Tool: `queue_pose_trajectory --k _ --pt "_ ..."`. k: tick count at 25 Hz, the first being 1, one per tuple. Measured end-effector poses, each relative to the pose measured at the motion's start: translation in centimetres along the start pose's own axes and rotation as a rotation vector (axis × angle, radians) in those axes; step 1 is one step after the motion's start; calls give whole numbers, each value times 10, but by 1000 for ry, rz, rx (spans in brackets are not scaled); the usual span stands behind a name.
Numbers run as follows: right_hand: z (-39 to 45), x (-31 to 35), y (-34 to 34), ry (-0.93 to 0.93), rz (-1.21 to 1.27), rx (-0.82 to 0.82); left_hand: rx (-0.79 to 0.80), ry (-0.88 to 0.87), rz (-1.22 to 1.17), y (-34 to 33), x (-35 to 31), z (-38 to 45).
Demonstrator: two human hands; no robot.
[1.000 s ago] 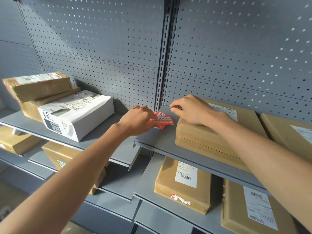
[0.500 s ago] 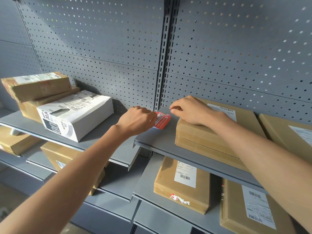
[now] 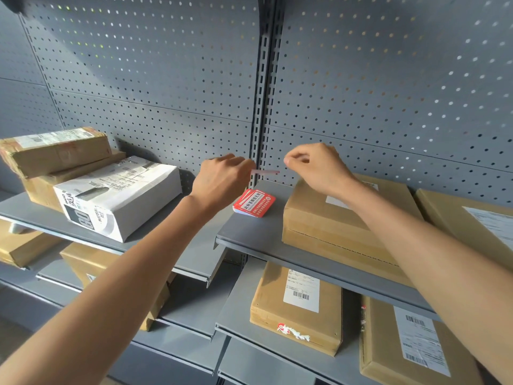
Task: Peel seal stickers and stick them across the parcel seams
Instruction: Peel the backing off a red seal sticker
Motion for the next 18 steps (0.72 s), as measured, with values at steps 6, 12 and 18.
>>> queue_pose_trajectory --k 6,12,18 --pt "-15 -12 51 -228 269 -104 -263 -39 -44 14 -28 58" --pt "-42 -33 98 -383 556 -96 -433 -172 -128 9 -74 108" --pt "-73 -59 141 -420 798 -214 -517 -281 -265 -9 -132 135"
Point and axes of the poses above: each hand's wrist, its own z-axis towards the middle knuckle, its own y-axis out of the back of the hand, x = y × z, the point moved 3 cm from there along z, towards the middle knuckle, and after that the axes turned 1 degree about -y, right-handed, at the moved point
